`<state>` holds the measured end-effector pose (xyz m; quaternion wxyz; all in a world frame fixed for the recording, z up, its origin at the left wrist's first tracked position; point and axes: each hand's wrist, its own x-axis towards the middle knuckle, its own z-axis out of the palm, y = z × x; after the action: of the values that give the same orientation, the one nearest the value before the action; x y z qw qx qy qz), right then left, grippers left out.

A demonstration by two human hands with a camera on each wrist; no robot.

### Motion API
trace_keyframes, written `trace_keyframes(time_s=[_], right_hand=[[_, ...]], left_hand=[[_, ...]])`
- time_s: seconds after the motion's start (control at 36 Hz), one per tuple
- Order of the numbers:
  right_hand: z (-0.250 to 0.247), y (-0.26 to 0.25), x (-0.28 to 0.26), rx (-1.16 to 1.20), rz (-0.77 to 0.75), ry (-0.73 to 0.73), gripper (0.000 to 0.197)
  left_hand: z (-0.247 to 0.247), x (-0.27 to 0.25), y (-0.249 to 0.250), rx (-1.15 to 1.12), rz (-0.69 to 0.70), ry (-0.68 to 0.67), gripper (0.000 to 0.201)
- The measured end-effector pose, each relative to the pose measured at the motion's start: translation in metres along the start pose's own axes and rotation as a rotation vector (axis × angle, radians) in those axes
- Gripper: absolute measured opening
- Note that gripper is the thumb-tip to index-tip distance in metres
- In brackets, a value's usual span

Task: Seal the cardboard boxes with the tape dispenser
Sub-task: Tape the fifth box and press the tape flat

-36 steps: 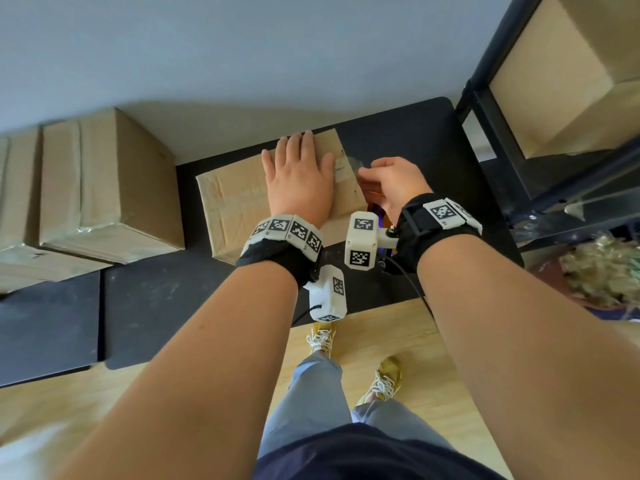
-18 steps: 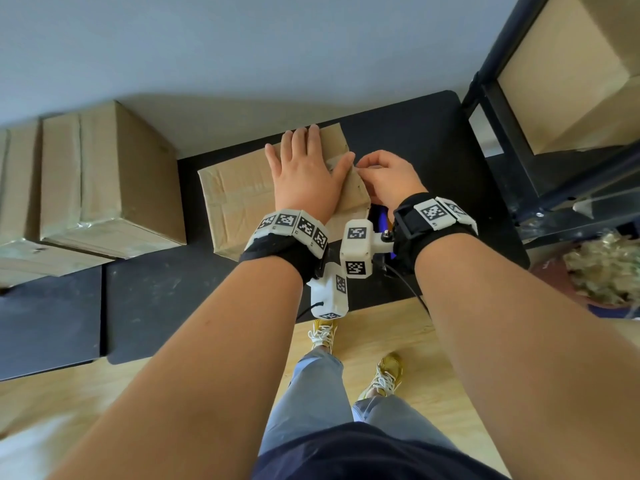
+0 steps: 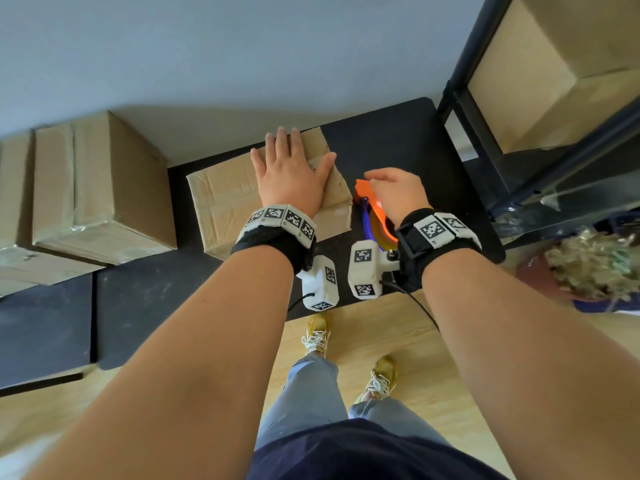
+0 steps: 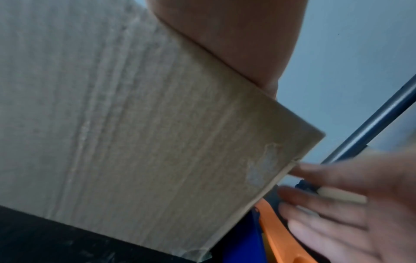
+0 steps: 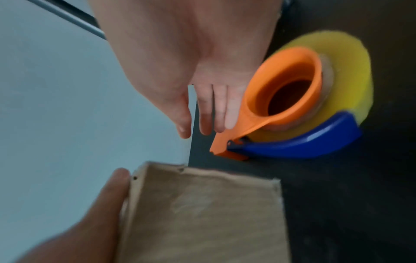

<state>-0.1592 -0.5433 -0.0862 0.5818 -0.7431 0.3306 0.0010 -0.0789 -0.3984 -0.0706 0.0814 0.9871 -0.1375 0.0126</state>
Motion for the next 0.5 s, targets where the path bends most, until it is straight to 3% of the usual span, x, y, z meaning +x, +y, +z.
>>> trace_keyframes(time_s=[0.08, 0.22, 0.28, 0.33, 0.39, 0.5], right_hand=[[-0.01, 0.012, -0.004, -0.169, 0.007, 0.058, 0.023], [-0.011, 0.039, -0.013, -0.66, -0.017, -0.029, 0.029], [-0.006, 0.051, -0.016, -0.699, 0.009, -0.077, 0.024], [0.0, 0.059, -0.02, -0.771, 0.019, -0.091, 0.042], [0.006, 0.064, -0.022, -0.887, -0.028, -0.067, 0.052], [0.016, 0.07, -0.018, -1.054, -0.103, 0.0, 0.054]], left_hand=[[-0.003, -0.005, 0.008, -0.003, -0.001, 0.001, 0.067], [-0.001, -0.019, 0.017, -0.138, 0.005, 0.088, 0.045], [0.003, -0.024, 0.017, -0.152, 0.006, 0.095, 0.045], [0.006, -0.025, 0.016, -0.135, 0.017, 0.074, 0.047], [0.007, -0.024, 0.015, -0.135, 0.016, 0.062, 0.048], [0.01, -0.023, 0.015, -0.127, 0.025, 0.089, 0.047]])
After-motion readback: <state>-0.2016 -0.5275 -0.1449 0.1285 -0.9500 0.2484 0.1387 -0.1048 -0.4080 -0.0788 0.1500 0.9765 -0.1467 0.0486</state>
